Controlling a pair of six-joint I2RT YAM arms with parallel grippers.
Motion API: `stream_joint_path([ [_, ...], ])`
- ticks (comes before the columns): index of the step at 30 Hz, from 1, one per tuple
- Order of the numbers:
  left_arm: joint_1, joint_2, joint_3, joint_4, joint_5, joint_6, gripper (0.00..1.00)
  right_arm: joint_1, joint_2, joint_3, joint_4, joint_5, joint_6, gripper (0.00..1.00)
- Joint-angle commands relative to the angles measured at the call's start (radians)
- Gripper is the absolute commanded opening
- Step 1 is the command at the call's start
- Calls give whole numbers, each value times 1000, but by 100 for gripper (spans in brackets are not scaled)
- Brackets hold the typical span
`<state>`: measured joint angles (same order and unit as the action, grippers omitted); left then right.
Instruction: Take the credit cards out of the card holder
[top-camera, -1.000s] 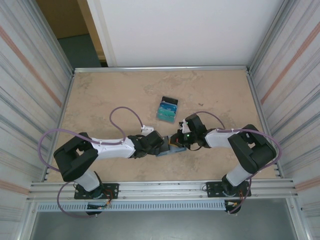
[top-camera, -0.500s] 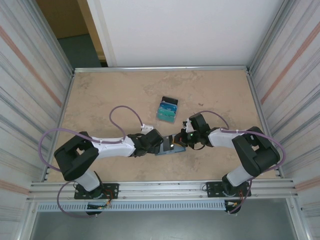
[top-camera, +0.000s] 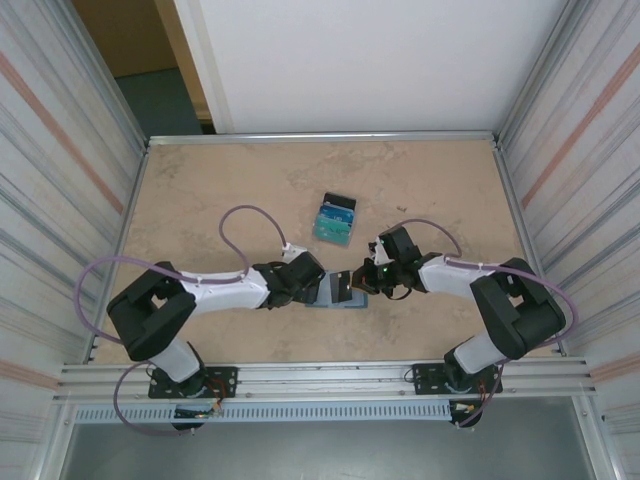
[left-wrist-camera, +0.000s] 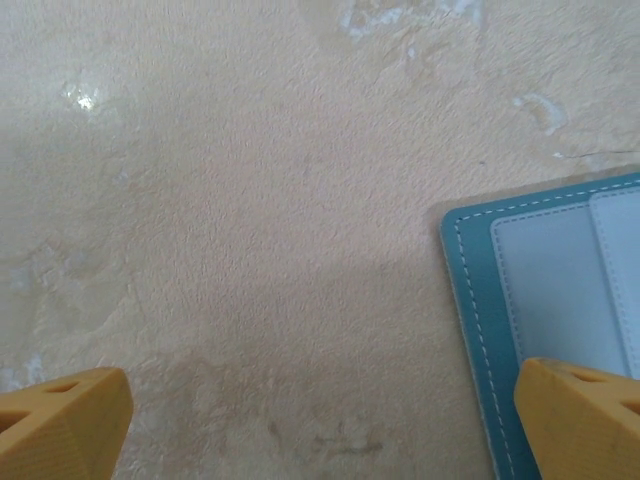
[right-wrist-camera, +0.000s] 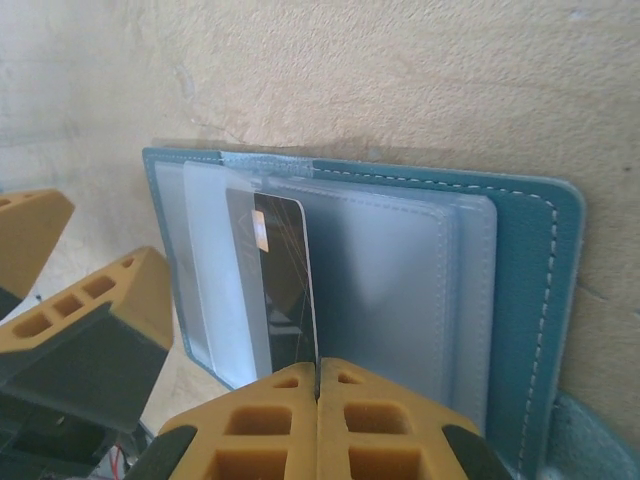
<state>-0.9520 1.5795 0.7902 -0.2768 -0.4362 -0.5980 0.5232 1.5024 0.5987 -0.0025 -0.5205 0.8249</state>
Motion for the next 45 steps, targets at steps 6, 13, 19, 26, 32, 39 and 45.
stream_joint_path([
  [6,-61,18,105,-42,-50,67,99,23,-32,43,-81,63,-27,2],
  [13,-104,140,201,-75,-81,119,99,43,-26,52,-83,78,-19,2],
  [19,-104,169,204,-88,-84,104,99,46,-33,49,-94,88,-17,2],
  [26,-93,183,182,-104,-70,63,99,45,-65,52,-141,123,-22,2],
  [32,-89,184,172,-104,-61,53,99,44,-100,49,-169,152,-19,2],
  [39,-90,187,169,-98,-49,41,99,73,-80,48,-118,142,6,11],
  [45,-90,190,164,-96,-42,27,99,102,-34,55,-44,119,23,16],
])
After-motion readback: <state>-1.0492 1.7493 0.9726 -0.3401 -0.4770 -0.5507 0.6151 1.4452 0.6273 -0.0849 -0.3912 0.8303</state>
